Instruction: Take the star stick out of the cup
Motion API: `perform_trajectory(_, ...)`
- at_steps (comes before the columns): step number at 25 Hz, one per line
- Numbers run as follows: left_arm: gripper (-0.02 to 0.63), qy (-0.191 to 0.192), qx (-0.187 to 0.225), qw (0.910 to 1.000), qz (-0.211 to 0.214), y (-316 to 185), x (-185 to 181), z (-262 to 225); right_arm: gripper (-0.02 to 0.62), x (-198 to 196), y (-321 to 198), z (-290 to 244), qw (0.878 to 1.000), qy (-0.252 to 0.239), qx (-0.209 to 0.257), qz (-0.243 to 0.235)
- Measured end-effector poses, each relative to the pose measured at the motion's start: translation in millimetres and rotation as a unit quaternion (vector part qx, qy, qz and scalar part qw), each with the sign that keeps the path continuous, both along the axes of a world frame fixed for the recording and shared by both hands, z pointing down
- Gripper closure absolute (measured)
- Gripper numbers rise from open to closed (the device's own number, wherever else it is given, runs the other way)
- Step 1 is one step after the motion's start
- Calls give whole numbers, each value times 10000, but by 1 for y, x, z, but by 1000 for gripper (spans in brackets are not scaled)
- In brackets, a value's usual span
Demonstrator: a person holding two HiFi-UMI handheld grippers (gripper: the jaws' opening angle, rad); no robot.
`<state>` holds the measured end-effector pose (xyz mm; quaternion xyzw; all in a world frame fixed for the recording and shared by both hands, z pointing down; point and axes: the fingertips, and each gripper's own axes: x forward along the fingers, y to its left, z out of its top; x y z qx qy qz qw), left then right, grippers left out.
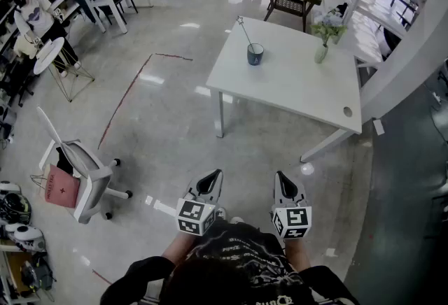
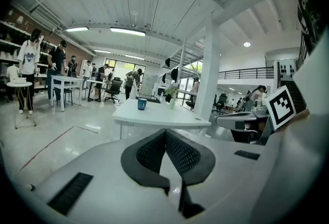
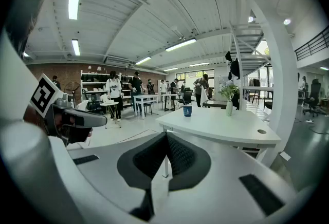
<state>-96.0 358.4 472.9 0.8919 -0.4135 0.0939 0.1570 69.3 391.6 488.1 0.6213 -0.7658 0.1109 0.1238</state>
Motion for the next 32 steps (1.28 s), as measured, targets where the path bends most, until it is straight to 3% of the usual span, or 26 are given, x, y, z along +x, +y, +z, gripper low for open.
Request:
perform_trajectory(4, 587, 14, 2, 10000, 87, 3, -2, 21, 589, -3, -1, 0, 10000, 56, 24, -6)
perform_trajectory(16, 586, 43, 16, 9998, 190, -4, -10, 23, 584, -15, -4, 2, 9999, 66, 66, 49)
perform_trajectory(21, 586, 46, 26, 9996, 283, -14, -23, 34, 462, -26, -15, 3, 9998, -150, 99, 110)
perform_trajectory(32, 586, 5, 44, 9992, 392, -55, -52, 43, 416, -38, -52, 5, 9983, -275, 219, 467)
